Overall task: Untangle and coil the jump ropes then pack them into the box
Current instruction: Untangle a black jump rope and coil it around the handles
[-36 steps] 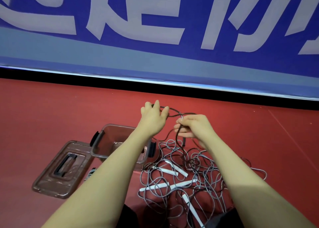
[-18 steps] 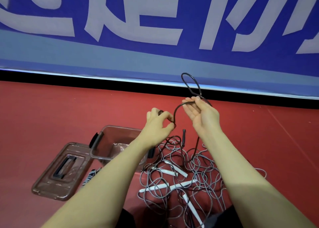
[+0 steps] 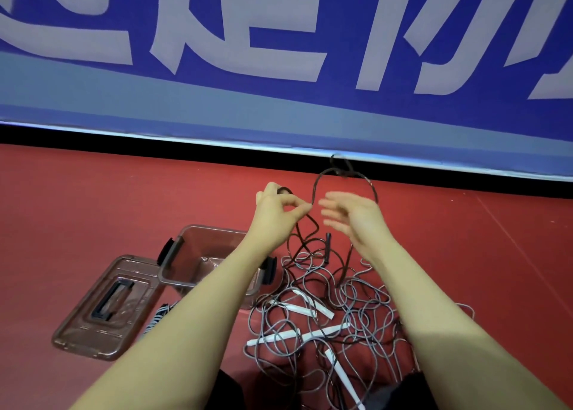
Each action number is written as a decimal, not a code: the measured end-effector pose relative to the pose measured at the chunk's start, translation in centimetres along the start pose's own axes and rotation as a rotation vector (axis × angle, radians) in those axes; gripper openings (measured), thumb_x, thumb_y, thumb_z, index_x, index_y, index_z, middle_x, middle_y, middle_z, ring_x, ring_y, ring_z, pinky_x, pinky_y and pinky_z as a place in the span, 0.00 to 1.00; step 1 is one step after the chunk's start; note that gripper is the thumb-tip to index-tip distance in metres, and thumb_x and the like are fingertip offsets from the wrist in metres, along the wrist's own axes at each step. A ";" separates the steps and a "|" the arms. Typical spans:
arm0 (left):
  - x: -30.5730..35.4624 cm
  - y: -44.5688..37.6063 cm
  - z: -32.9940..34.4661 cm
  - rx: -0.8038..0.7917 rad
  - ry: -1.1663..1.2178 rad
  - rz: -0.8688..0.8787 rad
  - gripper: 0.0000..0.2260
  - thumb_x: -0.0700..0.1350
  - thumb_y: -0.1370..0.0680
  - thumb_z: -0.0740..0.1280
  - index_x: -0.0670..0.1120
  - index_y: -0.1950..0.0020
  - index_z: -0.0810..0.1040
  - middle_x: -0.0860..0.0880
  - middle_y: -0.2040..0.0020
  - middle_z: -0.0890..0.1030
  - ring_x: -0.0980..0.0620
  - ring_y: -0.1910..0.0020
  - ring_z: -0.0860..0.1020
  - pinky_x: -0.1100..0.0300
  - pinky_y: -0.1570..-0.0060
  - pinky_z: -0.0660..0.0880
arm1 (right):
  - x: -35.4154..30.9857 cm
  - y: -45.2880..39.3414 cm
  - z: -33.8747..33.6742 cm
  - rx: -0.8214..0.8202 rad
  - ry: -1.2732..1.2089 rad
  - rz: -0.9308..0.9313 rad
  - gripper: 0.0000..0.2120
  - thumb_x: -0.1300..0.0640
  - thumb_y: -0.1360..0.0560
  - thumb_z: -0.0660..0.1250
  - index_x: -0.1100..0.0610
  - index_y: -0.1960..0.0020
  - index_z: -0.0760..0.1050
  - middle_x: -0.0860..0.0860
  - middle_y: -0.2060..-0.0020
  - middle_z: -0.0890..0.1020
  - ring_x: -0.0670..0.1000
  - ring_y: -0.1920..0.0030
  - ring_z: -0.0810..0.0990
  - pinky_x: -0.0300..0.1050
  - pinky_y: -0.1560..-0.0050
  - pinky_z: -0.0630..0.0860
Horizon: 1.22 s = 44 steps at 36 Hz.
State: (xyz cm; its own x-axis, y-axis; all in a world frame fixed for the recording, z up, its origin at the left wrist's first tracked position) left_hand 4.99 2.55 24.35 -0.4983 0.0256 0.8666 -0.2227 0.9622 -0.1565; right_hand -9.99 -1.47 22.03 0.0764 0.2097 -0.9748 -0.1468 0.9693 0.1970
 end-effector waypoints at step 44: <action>-2.4 0.5 0.6 -0.139 -0.204 0.084 0.08 0.48 0.22 0.66 0.47 0.50 0.83 0.47 0.55 0.72 0.47 0.48 0.68 0.62 0.51 0.62 | -2.6 0.5 1.6 -0.062 -0.650 -0.108 0.07 0.66 0.21 0.60 0.63 0.54 0.75 0.54 0.65 0.83 0.47 0.66 0.80 0.36 0.63 0.78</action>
State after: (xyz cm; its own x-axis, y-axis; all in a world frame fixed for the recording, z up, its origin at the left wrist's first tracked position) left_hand 5.60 2.81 21.88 -0.6723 0.0649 0.7374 -0.0635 0.9874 -0.1448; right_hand -8.67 -1.29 24.88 0.6710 0.1652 -0.7228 -0.1603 0.9841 0.0761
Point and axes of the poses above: each hand's wrist, its own y-axis away from the middle knuckle, its own z-axis out of the palm, x = y × z, the point moved 7 cm from there along -y, towards the middle knuckle
